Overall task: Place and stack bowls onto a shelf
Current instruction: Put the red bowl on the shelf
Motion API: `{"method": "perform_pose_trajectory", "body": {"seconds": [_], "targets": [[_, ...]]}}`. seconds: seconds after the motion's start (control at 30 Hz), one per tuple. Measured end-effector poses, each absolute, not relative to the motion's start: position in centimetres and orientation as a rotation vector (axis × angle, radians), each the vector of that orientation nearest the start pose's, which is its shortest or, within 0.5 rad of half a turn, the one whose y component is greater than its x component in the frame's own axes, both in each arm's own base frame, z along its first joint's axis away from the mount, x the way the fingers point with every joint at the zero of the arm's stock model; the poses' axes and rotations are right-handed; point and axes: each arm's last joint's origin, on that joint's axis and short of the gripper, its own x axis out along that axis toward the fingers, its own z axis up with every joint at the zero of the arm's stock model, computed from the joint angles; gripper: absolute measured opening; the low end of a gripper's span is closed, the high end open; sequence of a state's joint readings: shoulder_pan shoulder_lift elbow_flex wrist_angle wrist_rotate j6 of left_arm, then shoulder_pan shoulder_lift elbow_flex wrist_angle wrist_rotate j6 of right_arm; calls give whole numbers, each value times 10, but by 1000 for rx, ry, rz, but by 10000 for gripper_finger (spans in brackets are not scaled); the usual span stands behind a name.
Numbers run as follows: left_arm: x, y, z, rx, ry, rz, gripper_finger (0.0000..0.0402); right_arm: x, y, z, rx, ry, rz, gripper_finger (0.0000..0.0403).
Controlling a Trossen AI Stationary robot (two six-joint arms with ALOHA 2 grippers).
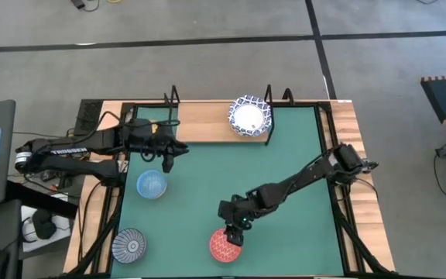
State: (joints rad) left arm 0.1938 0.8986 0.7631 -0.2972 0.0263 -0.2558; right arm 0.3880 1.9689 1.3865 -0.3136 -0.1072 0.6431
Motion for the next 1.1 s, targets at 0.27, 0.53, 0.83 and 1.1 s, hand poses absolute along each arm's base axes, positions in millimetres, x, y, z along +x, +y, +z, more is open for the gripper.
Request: {"method": "perform_pose_trajectory", "body": {"seconds": [0.27,0.53,0.83,1.1], "targets": [[193,30,294,-295,421,217,68,388,159,167,414,1072,110,205],[186,29,293,-305,457,219,68,394,139,163,460,1117,103,109],[183,27,295,-353,454,201,89,397,112,163,514,1196,108,27],[185,27,294,-345,458,179,135,401,83,202,359,1238,-189,28]]}}
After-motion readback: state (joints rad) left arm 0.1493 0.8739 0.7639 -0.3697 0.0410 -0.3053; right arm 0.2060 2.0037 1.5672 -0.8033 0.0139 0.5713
